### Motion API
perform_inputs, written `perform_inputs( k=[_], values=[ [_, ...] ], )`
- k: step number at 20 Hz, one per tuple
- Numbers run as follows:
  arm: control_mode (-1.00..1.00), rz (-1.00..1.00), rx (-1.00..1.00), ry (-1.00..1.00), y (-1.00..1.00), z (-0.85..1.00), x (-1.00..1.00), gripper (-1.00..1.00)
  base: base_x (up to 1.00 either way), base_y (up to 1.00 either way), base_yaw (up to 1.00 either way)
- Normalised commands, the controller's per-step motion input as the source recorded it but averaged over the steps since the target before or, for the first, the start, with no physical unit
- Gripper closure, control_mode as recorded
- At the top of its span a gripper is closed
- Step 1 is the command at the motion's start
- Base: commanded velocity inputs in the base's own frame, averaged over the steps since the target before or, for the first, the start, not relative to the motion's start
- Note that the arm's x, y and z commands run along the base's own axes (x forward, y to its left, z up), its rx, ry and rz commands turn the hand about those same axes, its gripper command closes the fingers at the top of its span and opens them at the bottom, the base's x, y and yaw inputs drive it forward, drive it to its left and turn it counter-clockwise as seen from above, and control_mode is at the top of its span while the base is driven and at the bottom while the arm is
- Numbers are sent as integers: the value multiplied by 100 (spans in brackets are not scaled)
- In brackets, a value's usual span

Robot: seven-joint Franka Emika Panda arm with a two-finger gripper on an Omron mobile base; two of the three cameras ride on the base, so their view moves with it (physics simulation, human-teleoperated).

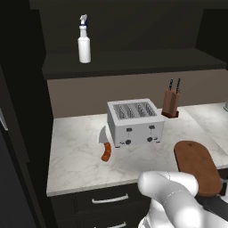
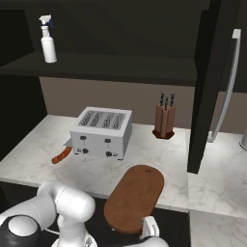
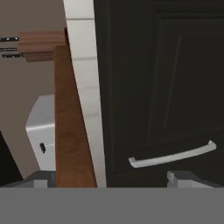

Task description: Move the cutting board and knife to the sink. Then move spray from the cabinet to the counter.

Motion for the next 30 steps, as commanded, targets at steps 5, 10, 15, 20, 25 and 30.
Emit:
perform_inputs(
  k=[5,10,15,20,25,30],
  values=[
    [-100,0,0,-4,0,-2,9,-100,0,0,0],
    [-100,0,0,-5,0,0,2,-100,0,0,0],
    [-100,0,0,-8,1,1,0,-100,0,0,0],
    [-100,0,0,-9,3,5,0,-100,0,0,0],
    [-100,0,0,-7,6,6,0,-100,0,0,0],
    [-100,0,0,-6,9,7,0,-100,0,0,0]
  ],
)
